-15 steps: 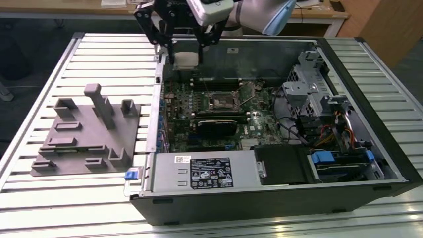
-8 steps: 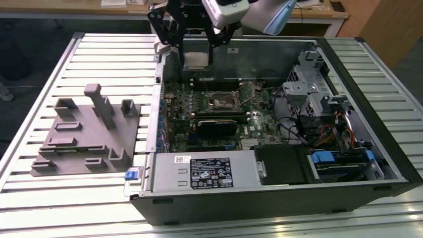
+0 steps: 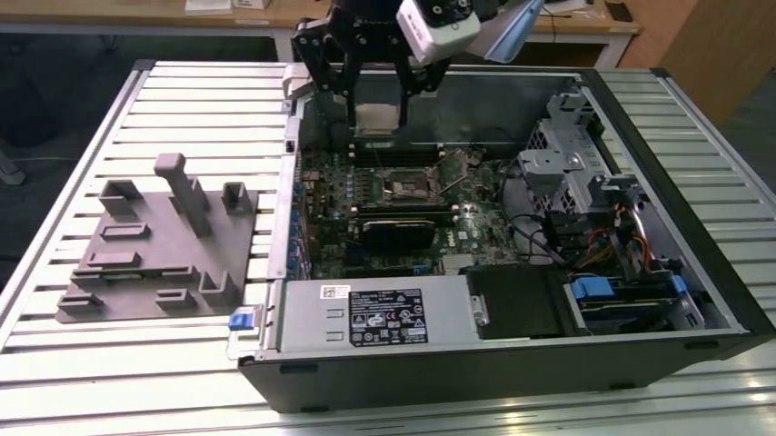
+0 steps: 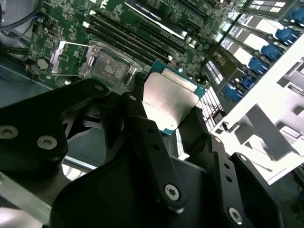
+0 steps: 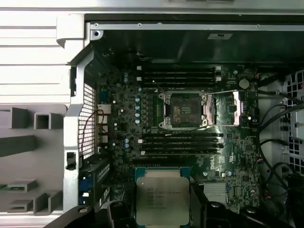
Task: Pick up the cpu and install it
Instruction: 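Pick up the cpu and move it towards the insertion slot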
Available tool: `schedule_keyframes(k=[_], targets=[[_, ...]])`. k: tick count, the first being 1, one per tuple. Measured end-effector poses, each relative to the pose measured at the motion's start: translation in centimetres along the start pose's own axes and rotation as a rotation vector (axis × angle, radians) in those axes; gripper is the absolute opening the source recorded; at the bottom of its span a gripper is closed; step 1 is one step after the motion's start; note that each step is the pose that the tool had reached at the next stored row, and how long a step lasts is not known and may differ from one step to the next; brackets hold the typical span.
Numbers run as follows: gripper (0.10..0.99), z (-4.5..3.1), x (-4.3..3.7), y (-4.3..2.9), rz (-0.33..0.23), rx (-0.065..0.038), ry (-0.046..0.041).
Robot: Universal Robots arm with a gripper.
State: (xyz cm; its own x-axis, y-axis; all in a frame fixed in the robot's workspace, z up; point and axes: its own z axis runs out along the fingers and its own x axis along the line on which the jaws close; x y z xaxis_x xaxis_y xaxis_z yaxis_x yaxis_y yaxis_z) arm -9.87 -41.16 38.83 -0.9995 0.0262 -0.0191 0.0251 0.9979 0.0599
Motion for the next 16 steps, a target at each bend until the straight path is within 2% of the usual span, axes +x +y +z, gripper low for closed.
schedule_keyframes(k=[10, 16], targets=[[0.541, 1.86, -2.11, 0.21, 0.0, 0.0, 0.0007], [0.541, 3.02, -3.46, 0.73, 0.0, 0.0, 0.0022]])
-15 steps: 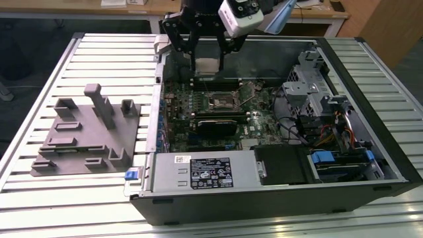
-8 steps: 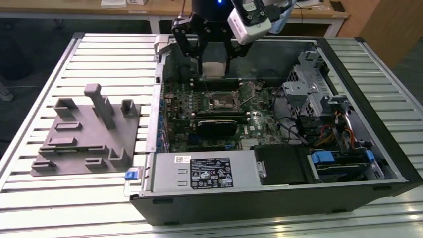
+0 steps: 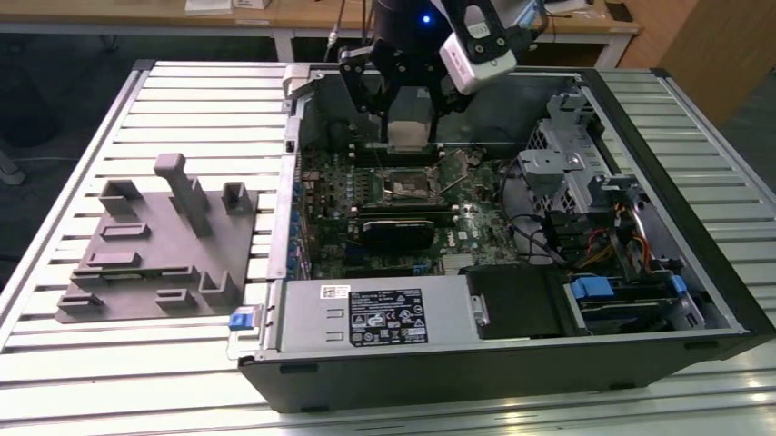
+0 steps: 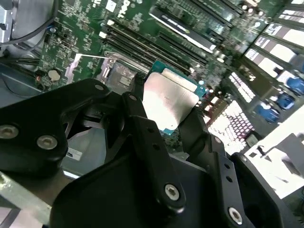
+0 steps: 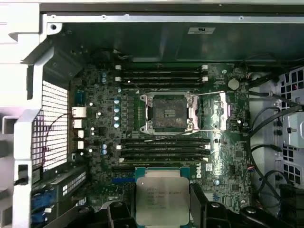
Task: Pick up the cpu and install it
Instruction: 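Pick up the cpu and move it towards the insertion slot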
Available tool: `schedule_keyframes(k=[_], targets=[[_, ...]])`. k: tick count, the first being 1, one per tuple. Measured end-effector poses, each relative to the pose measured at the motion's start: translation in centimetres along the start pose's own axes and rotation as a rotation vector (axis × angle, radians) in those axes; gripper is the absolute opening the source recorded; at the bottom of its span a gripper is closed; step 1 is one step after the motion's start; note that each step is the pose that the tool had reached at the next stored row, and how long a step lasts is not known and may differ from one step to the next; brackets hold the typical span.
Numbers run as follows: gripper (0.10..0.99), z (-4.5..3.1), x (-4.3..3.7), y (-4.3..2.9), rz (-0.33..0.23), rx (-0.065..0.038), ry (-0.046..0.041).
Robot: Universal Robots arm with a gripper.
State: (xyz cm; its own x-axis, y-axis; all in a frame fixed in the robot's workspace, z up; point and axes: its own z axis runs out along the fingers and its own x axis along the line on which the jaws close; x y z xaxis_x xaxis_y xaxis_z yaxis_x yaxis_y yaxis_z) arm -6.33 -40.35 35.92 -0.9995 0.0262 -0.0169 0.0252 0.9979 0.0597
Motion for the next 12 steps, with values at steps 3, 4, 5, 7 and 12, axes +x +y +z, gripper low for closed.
schedule_keyframes(k=[3, 4, 5, 7, 12], targets=[[0.541, 0.57, -0.55, 0.43, 0.0, 0.0, 0.001], [0.541, 0.77, -0.68, 0.59, 0.0, 0.0, 0.0013], [0.541, 0.98, -0.81, 0.77, 0.0, 0.0, 0.0016], [0.541, 1.35, -0.91, 1.06, 0.0, 0.0, 0.0019], [0.541, 2.3, -1.06, 1.65, 0.0, 0.0, 0.0019]])
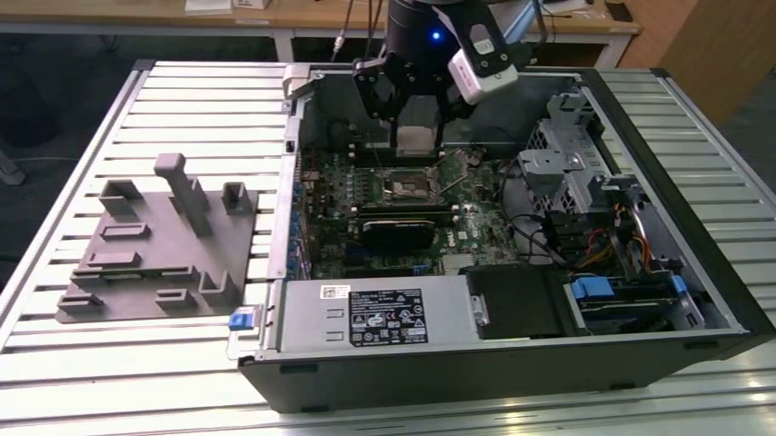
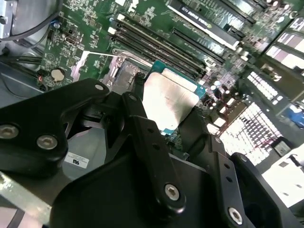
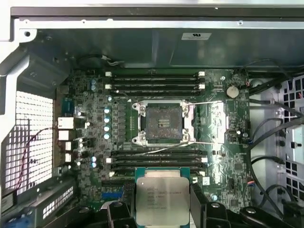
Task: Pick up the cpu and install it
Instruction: 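Pick up the cpu and move it towards the insertion slot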
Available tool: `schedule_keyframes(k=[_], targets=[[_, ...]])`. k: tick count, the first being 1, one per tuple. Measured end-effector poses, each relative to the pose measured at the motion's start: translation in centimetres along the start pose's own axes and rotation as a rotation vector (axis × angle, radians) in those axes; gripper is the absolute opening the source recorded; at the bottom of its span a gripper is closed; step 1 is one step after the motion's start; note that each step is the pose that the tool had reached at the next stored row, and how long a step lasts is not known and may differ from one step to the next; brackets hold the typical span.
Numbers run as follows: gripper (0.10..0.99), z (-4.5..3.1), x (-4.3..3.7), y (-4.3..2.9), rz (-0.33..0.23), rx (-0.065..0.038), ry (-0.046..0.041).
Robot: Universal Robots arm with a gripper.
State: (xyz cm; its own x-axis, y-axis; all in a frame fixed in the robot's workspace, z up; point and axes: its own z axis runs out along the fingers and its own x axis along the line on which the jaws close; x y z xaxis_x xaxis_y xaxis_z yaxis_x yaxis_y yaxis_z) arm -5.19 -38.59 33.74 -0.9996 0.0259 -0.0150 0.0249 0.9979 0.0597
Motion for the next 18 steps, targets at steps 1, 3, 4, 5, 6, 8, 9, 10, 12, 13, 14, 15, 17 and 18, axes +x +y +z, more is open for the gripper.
schedule_keyframes(k=[1, 3, 4, 5, 6, 8, 9, 10, 12, 13, 14, 15, 17, 18], targets=[[0.541, 0.19, -0.03, 0.11, 0.0, 0.0, 0.0001], [0.541, 0.56, -0.11, 0.35, 0.0, 0.0, 0.0001], [0.541, 0.75, -0.16, 0.47, 0.0, 0.0, 0.0001], [0.541, 0.94, -0.21, 0.6, 0.0, 0.0, 0.0002], [0.541, 1.12, -0.25, 0.73, 0.0, 0.0, 0.0003], [0.541, 1.52, -0.34, 1.01, 0.0, 0.0, 0.0004], [0.541, 1.71, -0.38, 1.14, 0.0, 0.0, 0.0003], [0.541, 1.89, -0.43, 1.26, 0.0, 0.0, 0.0004], [0.541, 2.28, -0.54, 1.51, 0.0, 0.0, 0.0005], [0.541, 2.46, -0.6, 1.63, 0.0, 0.0, 0.0006], [0.541, 2.65, -0.66, 1.75, 0.0, 0.0, 0.0007], [0.541, 2.86, -0.73, 1.89, 0.0, 0.0, 0.0008], [0.541, 3.24, -0.86, 2.13, 0.0, 0.0, 0.0012], [0.541, 3.43, -0.93, 2.23, 0.0, 0.0, 0.0015]])
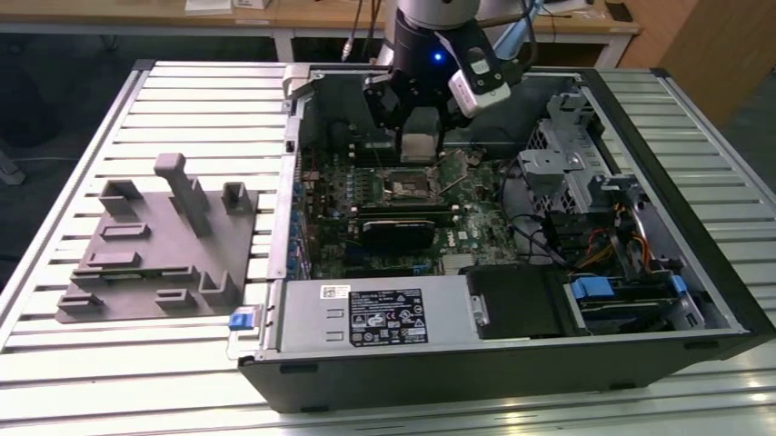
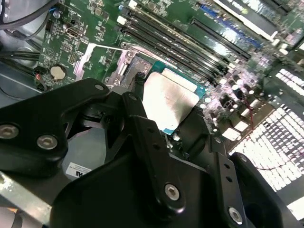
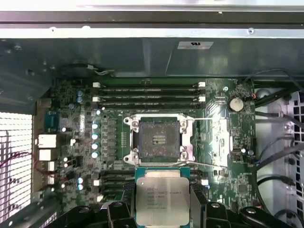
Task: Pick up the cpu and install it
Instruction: 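Pick up the cpu and move it towards the insertion slot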
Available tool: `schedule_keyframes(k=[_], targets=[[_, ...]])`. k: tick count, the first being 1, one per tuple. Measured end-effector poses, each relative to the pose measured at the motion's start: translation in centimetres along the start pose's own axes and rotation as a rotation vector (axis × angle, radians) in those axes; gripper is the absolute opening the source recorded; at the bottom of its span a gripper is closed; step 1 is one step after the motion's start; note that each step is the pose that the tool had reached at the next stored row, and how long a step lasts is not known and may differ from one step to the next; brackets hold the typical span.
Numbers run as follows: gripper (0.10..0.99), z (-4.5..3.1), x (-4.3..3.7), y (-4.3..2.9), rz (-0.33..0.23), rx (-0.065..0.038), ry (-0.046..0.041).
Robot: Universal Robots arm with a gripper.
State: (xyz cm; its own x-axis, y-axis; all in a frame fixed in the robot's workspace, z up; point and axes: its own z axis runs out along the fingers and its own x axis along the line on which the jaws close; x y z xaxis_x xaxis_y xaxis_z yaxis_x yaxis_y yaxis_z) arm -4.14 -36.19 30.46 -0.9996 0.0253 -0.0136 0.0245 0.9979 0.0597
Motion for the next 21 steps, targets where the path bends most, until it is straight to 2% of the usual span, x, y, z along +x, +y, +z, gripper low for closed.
schedule_keyframes(k=[11, 21], targets=[[0.541, 2.03, -0.7, 0.95, 0.0, 0.001, 0.0065], [0.541, 3.38, -0.82, 1.67, -0.001, 0.001, 0.0137]])
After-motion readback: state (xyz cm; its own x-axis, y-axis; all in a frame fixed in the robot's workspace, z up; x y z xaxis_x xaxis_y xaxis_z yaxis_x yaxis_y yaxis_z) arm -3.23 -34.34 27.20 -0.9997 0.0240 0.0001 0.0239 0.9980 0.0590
